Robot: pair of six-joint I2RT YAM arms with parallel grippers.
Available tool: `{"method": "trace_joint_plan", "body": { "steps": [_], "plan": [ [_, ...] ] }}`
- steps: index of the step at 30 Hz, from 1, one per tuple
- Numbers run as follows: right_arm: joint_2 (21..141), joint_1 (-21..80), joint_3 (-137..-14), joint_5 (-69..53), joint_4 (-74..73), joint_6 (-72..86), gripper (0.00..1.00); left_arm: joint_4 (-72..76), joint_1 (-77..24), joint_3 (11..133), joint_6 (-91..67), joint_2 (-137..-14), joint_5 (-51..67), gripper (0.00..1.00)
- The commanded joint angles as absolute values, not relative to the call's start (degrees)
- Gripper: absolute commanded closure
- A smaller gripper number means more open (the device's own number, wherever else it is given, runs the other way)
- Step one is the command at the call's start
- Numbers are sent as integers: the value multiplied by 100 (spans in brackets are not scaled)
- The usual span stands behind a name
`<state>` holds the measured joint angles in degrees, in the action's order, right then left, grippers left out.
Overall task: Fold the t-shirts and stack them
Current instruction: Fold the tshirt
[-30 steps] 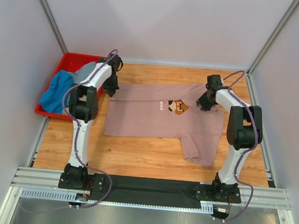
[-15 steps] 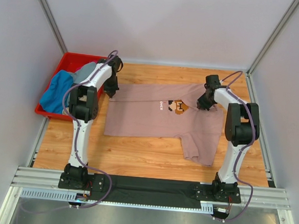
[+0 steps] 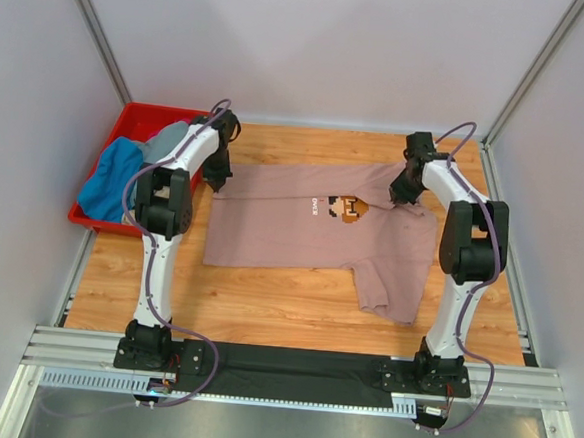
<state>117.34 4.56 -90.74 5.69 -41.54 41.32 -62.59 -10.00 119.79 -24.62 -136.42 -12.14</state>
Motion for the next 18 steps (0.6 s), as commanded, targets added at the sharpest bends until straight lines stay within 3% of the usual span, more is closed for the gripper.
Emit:
{"method": "trace_joint_plan", "body": {
  "steps": [1,3,18],
  "plan": [
    [11786,404,-9290,589,-4403,3832,94,-6390,-993,12015,-2522,-13641,-1389,100],
    [11769,413,-9264,527,-4395,3823,100,-6390,-993,12006,-2522,-13641,-1389,100],
    [11601,255,-9817,88,-5546,3568,100,-6425,-993,12102,-2487,-13719,-1608,100]
  ]
}}
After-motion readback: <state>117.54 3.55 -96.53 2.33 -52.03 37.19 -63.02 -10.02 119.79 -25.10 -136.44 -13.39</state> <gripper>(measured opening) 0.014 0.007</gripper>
